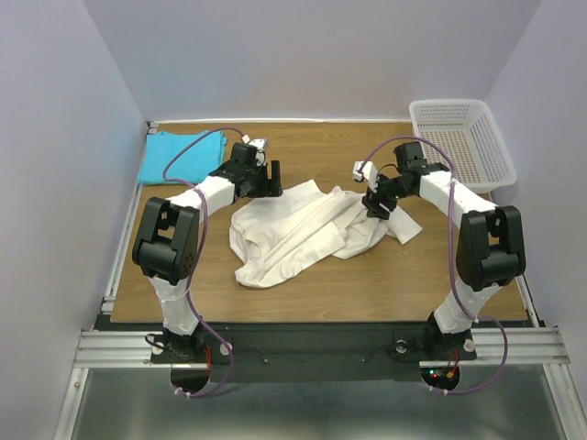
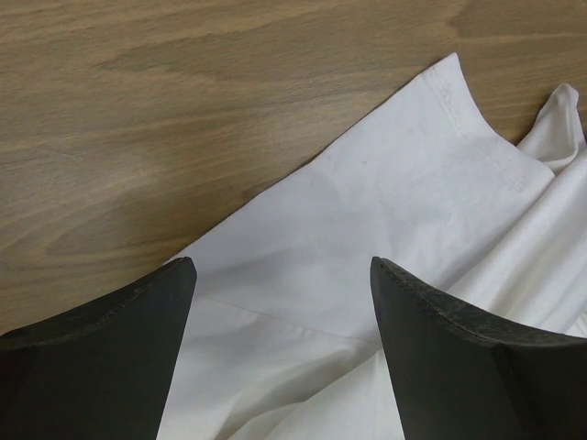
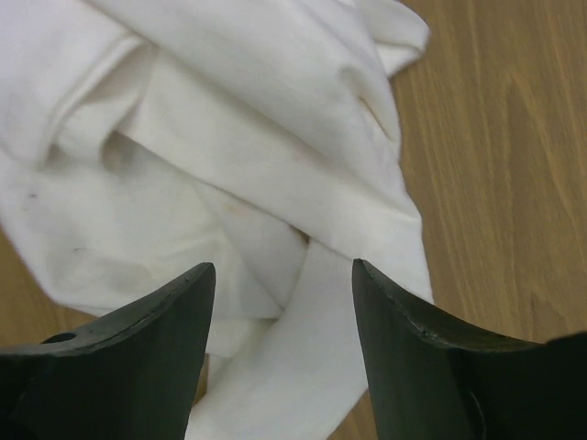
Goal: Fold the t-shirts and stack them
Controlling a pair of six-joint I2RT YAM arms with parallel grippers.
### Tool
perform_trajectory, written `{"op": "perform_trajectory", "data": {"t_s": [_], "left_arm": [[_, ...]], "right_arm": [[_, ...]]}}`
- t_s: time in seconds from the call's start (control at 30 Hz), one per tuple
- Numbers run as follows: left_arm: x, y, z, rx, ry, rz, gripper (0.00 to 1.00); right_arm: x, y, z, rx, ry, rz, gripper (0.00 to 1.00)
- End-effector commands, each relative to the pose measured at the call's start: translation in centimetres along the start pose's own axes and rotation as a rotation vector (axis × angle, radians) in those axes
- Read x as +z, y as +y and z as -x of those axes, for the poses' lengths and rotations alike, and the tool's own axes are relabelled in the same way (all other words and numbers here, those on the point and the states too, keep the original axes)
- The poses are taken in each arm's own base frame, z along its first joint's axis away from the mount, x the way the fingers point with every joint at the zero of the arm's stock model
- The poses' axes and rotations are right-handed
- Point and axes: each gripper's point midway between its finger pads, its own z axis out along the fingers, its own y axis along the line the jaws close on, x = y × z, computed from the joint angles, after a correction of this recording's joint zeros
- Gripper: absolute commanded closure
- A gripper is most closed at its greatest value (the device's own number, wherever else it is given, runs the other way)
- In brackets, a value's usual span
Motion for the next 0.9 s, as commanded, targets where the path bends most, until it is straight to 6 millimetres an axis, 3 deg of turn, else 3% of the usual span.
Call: {"op": "perform_trajectory", "data": {"t_s": [0.0,0.1,0.17,0.33,0.43,0.7,0.8,0.87], "left_arm": [[-1.3,-1.0,1.7,0.03,-0.053,-0.02,0.12],[-1.8,-1.0,1.7,0.031,-0.066,-0.024,0.12],[-1.8,-1.0,1.5,0.026,-0.067,-0.024,0.12],[-2.5,-1.0,1.5,0.02,-0.09,-0.027,0.12],[-3.1,-1.0,1.6,0.02,-0.105,-0.025,0.12],[-3.0,-1.0,1.0,0.014,-0.101,-0.035,0.12],[-2.7,-1.1,0.8,0.012,-0.094,-0.04,0.12],[-2.4,-1.2,0.7,0.015,-0.088,-0.049,0.12]], "right_arm": [[-1.2,5.6,5.3,-0.124,-0.181,0.178,0.34],[-0.2,9.5,6.6,-0.081,-0.181,0.261,0.35],[1.1,10.6,7.4,0.029,-0.165,0.277,0.37],[3.2,7.8,8.8,0.292,-0.161,0.145,0.35],[4.5,7.0,8.5,0.368,-0.123,0.098,0.34],[7.3,9.0,7.3,0.458,-0.056,0.147,0.35],[7.7,9.3,7.2,0.482,-0.049,0.161,0.42],[7.1,9.6,8.1,0.463,-0.079,0.178,0.63]]}}
